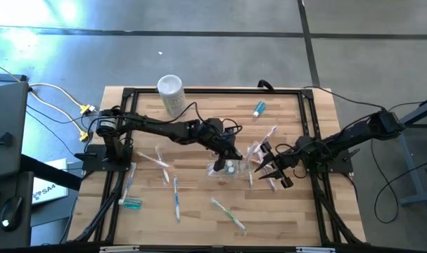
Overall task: Pick & Place toothbrushing station
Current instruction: Put the green toothbrush into the right section of the transparent organizer, then put the blue mouthwash into the middle section of the transparent organizer
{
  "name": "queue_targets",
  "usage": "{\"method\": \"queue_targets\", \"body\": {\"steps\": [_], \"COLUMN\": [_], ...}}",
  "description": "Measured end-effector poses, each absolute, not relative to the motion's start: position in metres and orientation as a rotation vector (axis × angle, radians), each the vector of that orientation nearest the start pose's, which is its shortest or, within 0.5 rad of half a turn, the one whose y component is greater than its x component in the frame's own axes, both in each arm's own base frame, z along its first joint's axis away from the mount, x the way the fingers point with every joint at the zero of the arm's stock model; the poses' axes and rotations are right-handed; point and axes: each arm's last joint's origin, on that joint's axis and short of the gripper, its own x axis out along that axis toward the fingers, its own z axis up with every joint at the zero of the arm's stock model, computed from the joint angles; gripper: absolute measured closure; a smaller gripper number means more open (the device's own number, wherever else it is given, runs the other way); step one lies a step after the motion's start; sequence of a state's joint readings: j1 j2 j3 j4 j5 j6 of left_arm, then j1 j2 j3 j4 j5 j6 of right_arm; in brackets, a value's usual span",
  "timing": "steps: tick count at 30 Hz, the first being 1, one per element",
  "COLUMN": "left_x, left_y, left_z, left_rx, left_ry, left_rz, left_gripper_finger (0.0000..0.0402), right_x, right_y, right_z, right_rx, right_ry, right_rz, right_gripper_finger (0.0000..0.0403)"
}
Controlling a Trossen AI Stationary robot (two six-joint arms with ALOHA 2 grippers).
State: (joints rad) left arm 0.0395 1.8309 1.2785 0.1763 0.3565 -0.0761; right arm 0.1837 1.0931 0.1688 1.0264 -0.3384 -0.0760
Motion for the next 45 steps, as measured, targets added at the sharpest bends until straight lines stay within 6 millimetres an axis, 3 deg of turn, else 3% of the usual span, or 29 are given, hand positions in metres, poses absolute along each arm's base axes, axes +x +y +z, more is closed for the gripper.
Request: {"method": "queue_targets", "body": {"steps": [10, 16, 23, 28, 35, 40, 45], "left_x": [0.417, 0.417, 0.417, 0.42, 0.422, 0.422, 0.4], "left_y": [0.007, 0.001, 0.002, 0.002, -0.004, -0.01, -0.016], "left_z": [0.242, 0.244, 0.254, 0.266, 0.302, 0.354, 0.41], "left_rx": [-0.144, -0.137, -0.121, -0.062, -0.004, 0.078, 0.1], "left_ry": [0.404, 0.386, 0.324, 0.348, 0.42, 0.376, 0.504], "left_rz": [-0.248, -0.264, -0.258, -0.264, -0.293, -0.28, -0.196], "left_gripper_finger": [0.0302, 0.0238, 0.0147, 0.0118, 0.0114, 0.0114, 0.0114], "right_x": [0.184, 0.184, 0.184, 0.184, 0.184, 0.183, 0.181], "right_y": [0.044, 0.044, 0.043, 0.043, 0.043, 0.043, 0.043], "right_z": [0.187, 0.186, 0.186, 0.185, 0.186, 0.189, 0.194], "right_rx": [-0.081, -0.081, -0.079, -0.079, -0.104, -0.114, -0.115], "right_ry": [-0.113, -0.101, -0.094, -0.091, -0.099, -0.126, -0.15], "right_rz": [0.518, 0.518, 0.493, 0.495, 0.495, 0.494, 0.493], "right_gripper_finger": [0.0284, 0.0284, 0.0284, 0.0284, 0.0284, 0.0284, 0.0284]}}
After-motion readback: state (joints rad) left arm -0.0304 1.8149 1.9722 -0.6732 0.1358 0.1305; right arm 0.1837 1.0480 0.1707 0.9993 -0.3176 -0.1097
